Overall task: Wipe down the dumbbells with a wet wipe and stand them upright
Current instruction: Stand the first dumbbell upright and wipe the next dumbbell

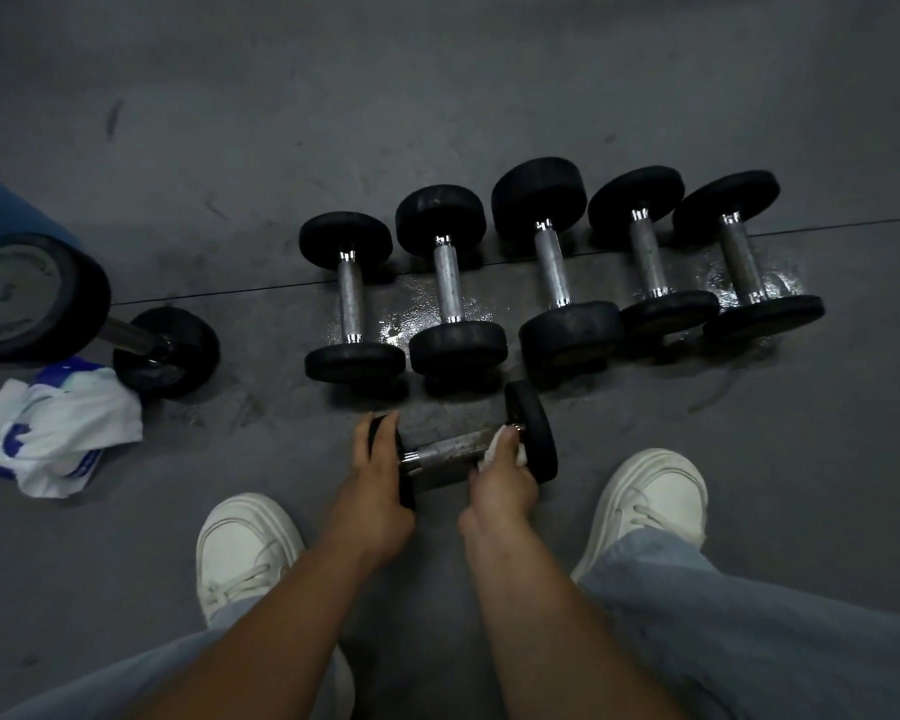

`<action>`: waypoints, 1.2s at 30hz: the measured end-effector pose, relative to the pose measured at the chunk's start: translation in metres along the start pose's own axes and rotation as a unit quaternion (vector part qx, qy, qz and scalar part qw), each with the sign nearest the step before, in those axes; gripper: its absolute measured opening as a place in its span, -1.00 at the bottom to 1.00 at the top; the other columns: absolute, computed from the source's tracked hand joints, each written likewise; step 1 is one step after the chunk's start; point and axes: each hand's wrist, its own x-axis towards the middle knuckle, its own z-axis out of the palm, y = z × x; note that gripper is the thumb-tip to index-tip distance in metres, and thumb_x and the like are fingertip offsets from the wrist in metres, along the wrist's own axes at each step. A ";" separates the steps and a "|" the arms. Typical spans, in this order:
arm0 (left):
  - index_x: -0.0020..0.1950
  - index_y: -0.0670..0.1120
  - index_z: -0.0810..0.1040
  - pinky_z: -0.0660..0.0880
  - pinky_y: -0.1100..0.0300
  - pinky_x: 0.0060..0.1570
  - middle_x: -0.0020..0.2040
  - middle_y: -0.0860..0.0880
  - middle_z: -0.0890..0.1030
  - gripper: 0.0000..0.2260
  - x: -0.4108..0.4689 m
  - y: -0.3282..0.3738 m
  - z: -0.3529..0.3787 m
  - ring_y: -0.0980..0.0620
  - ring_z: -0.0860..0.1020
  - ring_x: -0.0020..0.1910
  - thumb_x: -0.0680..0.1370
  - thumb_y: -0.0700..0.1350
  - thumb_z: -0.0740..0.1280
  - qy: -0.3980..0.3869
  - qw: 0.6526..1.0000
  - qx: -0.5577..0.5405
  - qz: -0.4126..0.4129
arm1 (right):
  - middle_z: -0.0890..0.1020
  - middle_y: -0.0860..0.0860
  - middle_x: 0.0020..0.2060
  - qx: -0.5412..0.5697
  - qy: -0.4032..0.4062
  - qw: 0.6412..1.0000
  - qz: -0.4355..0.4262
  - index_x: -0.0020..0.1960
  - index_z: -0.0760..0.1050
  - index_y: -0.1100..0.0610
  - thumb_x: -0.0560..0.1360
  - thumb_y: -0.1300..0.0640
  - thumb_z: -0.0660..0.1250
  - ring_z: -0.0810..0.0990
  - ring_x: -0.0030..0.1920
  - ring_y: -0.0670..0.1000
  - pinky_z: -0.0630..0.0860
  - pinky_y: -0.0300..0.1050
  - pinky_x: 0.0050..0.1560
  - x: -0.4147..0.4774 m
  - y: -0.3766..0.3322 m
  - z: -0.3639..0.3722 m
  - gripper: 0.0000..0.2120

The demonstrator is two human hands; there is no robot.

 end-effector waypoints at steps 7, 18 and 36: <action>0.60 0.03 -0.01 0.40 0.09 0.30 0.58 0.07 -0.15 -0.05 0.002 0.000 -0.003 -0.15 0.39 0.39 0.36 -0.36 0.42 -0.005 1.000 -0.004 -0.009 | 0.60 0.09 -0.09 -0.056 -0.002 0.998 -0.017 0.11 0.55 0.21 0.63 0.05 0.21 0.58 -0.07 0.03 0.58 -0.11 -0.16 0.004 0.007 -0.019 -0.75; 0.60 0.01 0.01 0.40 0.06 0.32 0.58 0.04 -0.13 -0.06 0.002 -0.001 -0.001 -0.17 0.38 0.40 0.34 -0.39 0.41 -0.003 1.000 -0.004 -0.005 | 0.45 -0.02 -0.40 -0.049 0.002 0.997 0.055 -0.22 0.43 0.09 0.60 0.22 0.16 0.37 -0.51 -0.11 0.24 -0.32 -0.53 0.006 0.000 -0.014 -0.77; 0.59 -0.05 0.05 0.16 0.39 0.20 0.58 0.00 -0.11 -0.15 -0.005 0.013 -0.008 -0.07 0.31 0.44 0.39 -0.38 0.37 -0.017 1.000 -0.001 -0.002 | 0.51 0.07 -0.33 -0.002 0.034 0.999 -0.012 -0.18 0.50 0.16 0.57 0.21 0.26 0.45 -0.40 -0.08 0.32 -0.31 -0.57 -0.003 0.007 -0.010 -0.84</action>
